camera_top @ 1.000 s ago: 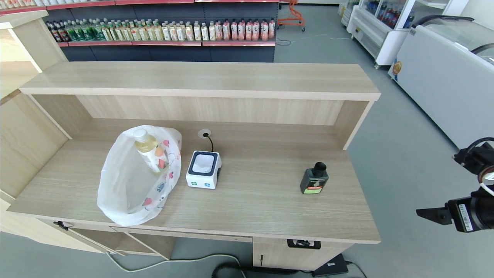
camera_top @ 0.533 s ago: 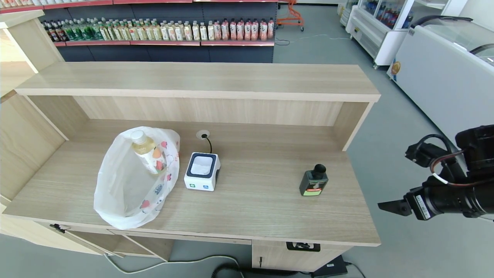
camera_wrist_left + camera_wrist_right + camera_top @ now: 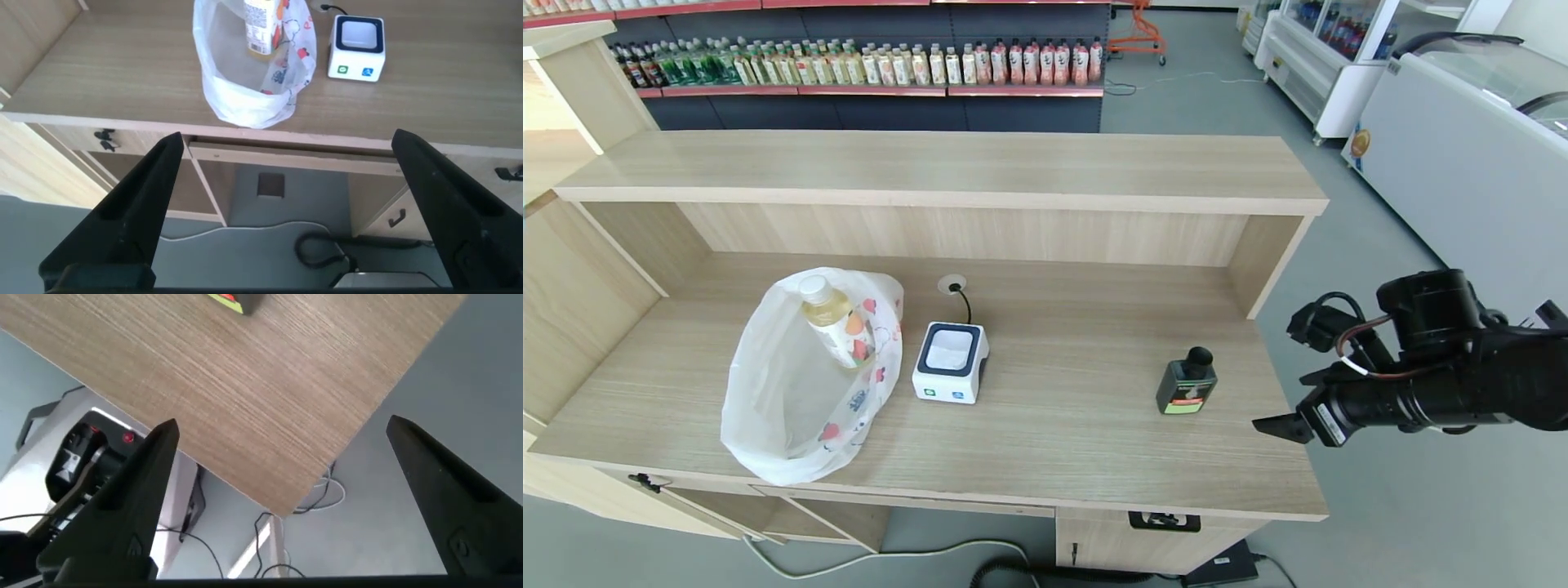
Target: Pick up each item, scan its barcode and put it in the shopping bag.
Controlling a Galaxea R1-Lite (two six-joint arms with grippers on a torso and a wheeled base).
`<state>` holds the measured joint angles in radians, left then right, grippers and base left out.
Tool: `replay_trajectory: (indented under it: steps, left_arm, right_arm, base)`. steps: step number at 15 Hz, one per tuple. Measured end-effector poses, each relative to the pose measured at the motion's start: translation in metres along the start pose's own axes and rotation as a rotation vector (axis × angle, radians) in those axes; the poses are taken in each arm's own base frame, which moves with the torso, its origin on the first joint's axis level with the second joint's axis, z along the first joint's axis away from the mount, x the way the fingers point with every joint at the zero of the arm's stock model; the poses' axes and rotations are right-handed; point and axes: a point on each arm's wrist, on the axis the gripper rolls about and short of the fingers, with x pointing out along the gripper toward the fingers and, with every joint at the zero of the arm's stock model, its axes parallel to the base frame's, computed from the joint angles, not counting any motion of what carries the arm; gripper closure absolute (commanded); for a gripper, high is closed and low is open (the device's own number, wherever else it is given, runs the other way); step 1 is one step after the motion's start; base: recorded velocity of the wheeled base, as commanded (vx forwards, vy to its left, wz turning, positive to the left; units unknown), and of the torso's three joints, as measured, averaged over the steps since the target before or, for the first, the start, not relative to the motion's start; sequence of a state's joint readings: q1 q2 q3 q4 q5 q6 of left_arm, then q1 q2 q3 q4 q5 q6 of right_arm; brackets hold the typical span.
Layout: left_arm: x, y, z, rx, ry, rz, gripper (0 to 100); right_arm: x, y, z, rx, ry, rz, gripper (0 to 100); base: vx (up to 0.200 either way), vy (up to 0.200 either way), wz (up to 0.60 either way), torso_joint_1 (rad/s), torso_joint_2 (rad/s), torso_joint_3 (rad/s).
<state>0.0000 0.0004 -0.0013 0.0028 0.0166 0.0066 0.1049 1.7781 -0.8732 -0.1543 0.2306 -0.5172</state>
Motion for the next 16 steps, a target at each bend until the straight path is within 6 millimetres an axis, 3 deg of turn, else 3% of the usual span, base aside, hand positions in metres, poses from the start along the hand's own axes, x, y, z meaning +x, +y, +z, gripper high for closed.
replay_trajectory:
  steps: [7, 16]
  left_arm:
    - [0.0, 0.0, 0.0, 0.0, 0.001, 0.0, 0]
    - [0.0, 0.0, 0.0, 0.0, 0.0, 0.0, 0]
  right_arm:
    - [0.052, 0.004, 0.025, -0.098, -0.047, 0.097, 0]
    - [0.093, 0.012, 0.037, -0.156, -0.103, 0.113, 0]
  base:
    - [0.0, 0.0, 0.0, 0.0, 0.0, 0.0]
    - [0.0, 0.0, 0.0, 0.0, 0.0, 0.0]
